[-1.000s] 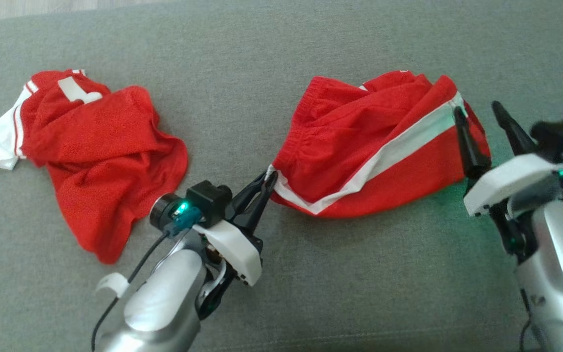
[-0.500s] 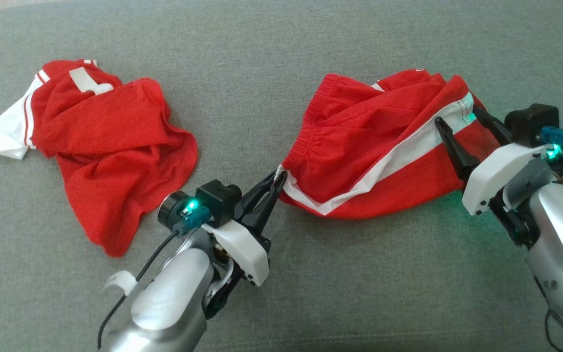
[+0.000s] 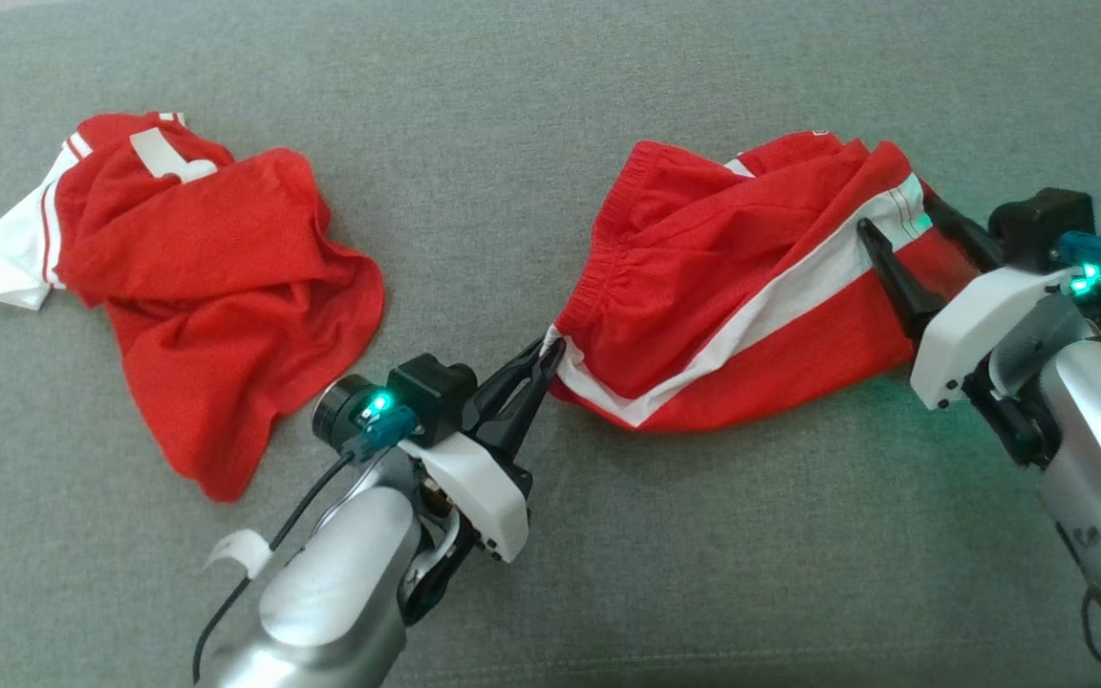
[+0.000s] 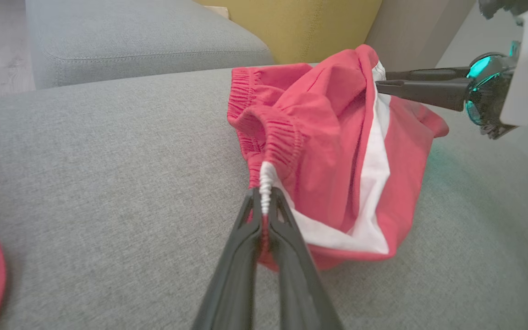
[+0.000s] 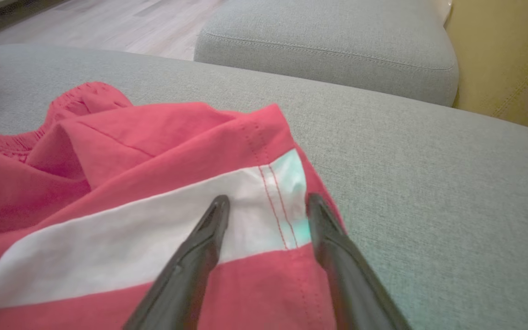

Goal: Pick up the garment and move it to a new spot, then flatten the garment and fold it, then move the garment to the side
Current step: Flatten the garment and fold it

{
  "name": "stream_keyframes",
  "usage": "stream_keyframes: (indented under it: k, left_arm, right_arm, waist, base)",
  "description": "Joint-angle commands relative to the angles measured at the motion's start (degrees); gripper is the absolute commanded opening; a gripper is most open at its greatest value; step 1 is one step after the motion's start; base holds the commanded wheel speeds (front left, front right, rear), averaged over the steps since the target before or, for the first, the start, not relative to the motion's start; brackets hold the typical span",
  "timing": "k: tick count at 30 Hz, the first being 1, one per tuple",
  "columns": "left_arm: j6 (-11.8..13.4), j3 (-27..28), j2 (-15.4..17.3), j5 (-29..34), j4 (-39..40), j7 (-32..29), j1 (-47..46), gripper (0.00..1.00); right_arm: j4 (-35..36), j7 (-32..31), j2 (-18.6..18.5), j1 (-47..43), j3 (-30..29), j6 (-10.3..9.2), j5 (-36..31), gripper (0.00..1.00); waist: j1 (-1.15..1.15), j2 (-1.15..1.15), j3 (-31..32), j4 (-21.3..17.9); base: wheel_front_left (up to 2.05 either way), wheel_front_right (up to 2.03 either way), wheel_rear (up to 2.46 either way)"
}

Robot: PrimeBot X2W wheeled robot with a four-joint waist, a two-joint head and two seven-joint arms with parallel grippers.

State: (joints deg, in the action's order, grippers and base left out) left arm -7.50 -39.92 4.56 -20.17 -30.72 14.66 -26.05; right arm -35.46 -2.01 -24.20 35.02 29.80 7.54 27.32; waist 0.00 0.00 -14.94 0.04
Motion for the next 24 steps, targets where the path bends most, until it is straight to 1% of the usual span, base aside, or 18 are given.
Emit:
stream_keyframes:
  k: [1, 2, 3, 9, 14, 19, 20, 24]
  left_arm:
    - [0.02, 1.57, 0.5, 0.41, 1.6, 0.34, -2.29, 0.0]
    - [0.02, 1.54, 0.51, 0.38, 1.55, 0.34, -2.29, 0.0]
    - [0.02, 1.53, 0.51, 0.35, 1.5, 0.34, -2.3, 0.0]
    - [0.01, 1.75, 0.66, 0.28, 1.08, 0.34, -1.81, 0.0]
    - [0.01, 2.81, 0.95, 0.07, 1.0, 0.34, -0.7, 0.0]
    - [0.01, 5.94, 1.58, 0.13, 2.74, 0.34, 0.94, 0.0]
    - [0.01, 5.94, 1.58, 0.13, 2.74, 0.34, 0.94, 0.0]
    - [0.01, 9.5, 2.12, -0.18, 5.84, 0.34, 1.77, 0.0]
  right_arm:
    - [0.96, 0.74, -1.15, 1.4, 1.03, -0.05, 0.66, 0.4]
    - [0.73, 0.79, -1.25, 1.56, 1.43, -0.05, 0.96, 0.16]
    - [0.52, 0.9, -1.36, 1.7, 1.78, -0.05, 1.22, 0.0]
    - [-0.43, 2.11, -1.57, 1.85, 3.67, -0.05, 2.34, 0.0]
    - [0.56, 3.99, -2.15, 0.47, 3.36, -0.05, 4.12, 0.0]
    - [5.46, 6.55, -3.41, -2.0, 0.91, -0.05, 6.36, 0.0]
    - [5.46, 6.55, -3.41, -2.0, 0.91, -0.05, 6.36, 0.0]
    - [11.26, 7.6, -4.73, -4.04, -2.01, -0.05, 7.48, 0.0]
  waist:
    - [0.0, 0.0, 0.02, 0.08]
    - [0.0, 0.0, 0.03, 0.12]
    - [0.0, 0.0, 0.06, 0.16]
    - [0.0, 0.0, 0.85, -0.08]
    - [0.0, 0.0, 2.53, -0.77]
    - [0.0, 0.0, 4.8, -2.07]
    - [0.0, 0.0, 4.8, -2.07]
    - [0.0, 0.0, 6.78, -3.18]
  base:
    - [0.0, 0.0, 0.0]
    - [0.0, 0.0, 0.0]
    - [0.0, 0.0, 0.0]
    - [0.0, 0.0, 0.0]
    - [0.0, 0.0, 0.0]
    - [0.0, 0.0, 0.0]
    - [0.0, 0.0, 0.0]
    - [0.0, 0.0, 0.0]
